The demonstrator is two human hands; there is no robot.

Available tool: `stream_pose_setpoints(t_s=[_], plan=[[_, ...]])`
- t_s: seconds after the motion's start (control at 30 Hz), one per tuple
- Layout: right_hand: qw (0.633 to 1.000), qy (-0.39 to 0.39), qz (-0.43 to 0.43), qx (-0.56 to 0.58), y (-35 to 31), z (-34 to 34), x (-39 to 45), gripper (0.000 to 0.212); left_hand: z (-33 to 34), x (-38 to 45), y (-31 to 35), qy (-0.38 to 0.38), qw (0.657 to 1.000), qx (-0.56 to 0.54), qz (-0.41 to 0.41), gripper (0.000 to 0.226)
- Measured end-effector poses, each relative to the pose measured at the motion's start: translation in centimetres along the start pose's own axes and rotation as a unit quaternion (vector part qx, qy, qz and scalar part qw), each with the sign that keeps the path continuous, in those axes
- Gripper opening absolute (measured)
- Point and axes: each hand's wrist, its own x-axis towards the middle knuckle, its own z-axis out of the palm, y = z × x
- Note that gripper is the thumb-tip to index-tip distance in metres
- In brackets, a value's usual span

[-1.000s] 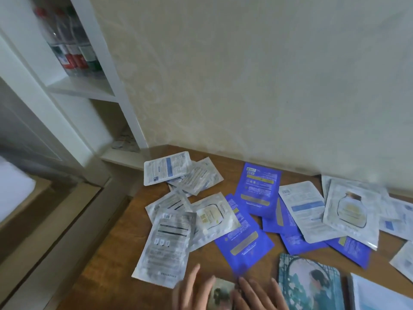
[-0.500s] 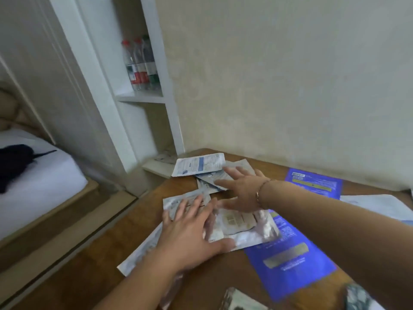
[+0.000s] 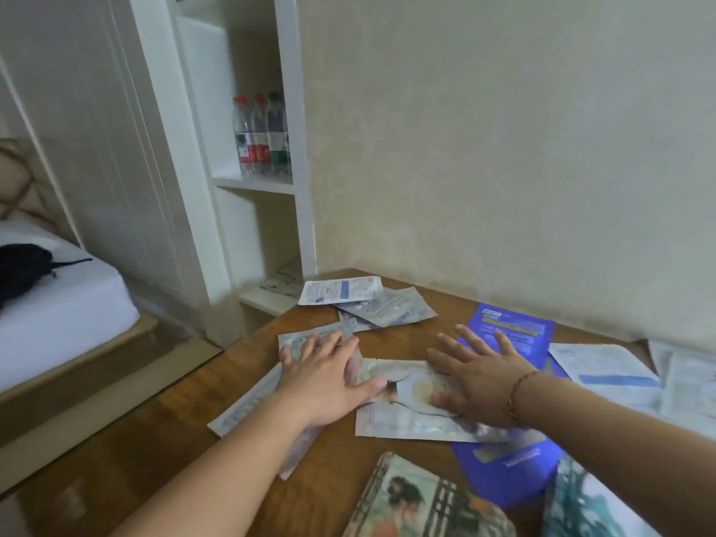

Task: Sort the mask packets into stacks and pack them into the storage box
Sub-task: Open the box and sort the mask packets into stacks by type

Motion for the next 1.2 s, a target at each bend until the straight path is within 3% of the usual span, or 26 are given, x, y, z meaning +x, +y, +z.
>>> stream_pose_setpoints(t_s=[0.07, 0.1, 0.2, 0.27, 0.37, 0.43, 0.57, 0.63, 0.7, 0.87, 1.0, 1.07, 1.2], plan=[[0.999, 0.034, 0.013, -0.009, 1.4, -0.2, -1.6, 0.132, -0.4, 0.5, 1.2, 0.009, 0.998, 0.004, 0.061, 0.087], [0.999, 0.046, 0.027, 0.006, 2.7, -0.2, -2.5, 0.125, -0.5, 0.7, 1.8, 0.003, 0.994, 0.006, 0.105, 0.085], [0.995, 0.031, 0.08, 0.045, 7.2, 0.2, -5.6, 0.06, -0.4, 1.3, 3.3, -0.032, 0.981, 0.032, 0.189, 0.077], [0.993, 0.007, 0.114, 0.036, 10.2, 1.4, -7.6, 0.046, -0.1, 1.9, 3.5, -0.023, 0.985, 0.035, 0.169, 0.071], [0.979, -0.037, 0.16, 0.119, 12.3, 3.4, -9.9, 0.048, 0.1, 2.4, 4.0, -0.007, 0.993, 0.013, 0.118, 0.062], [0.979, -0.048, 0.161, 0.117, 12.2, 4.2, -10.3, 0.052, 0.1, 2.4, 4.7, 0.008, 0.994, 0.0, 0.11, 0.056], [0.97, -0.026, 0.174, 0.168, 12.1, 3.8, -10.7, 0.053, 0.5, 2.0, 8.3, 0.067, 0.982, -0.025, 0.176, 0.052], [0.948, 0.047, 0.218, 0.229, 13.4, 3.4, -12.1, 0.049, 0.6, 1.4, 11.3, 0.046, 0.965, -0.083, 0.243, 0.055], [0.933, 0.077, 0.273, 0.223, 15.4, 3.4, -14.4, 0.045, 0.5, 0.5, 14.9, 0.008, 0.947, -0.072, 0.314, 0.06], [0.901, -0.034, 0.391, 0.184, 19.3, 6.5, -22.4, 0.056, 0.3, -1.0, 23.6, -0.071, 0.924, -0.004, 0.377, 0.055], [0.899, -0.05, 0.379, 0.211, 19.3, 10.1, -27.2, 0.058, 1.3, -1.2, 26.0, -0.105, 0.928, 0.019, 0.356, 0.052], [0.899, -0.038, 0.374, 0.223, 19.1, 10.8, -28.6, 0.064, 1.3, -1.1, 25.9, -0.1, 0.936, 0.011, 0.336, 0.052], [0.904, -0.004, 0.359, 0.233, 18.5, 10.7, -31.3, 0.056, 0.7, -0.8, 26.4, -0.078, 0.953, 0.0, 0.292, 0.055]])
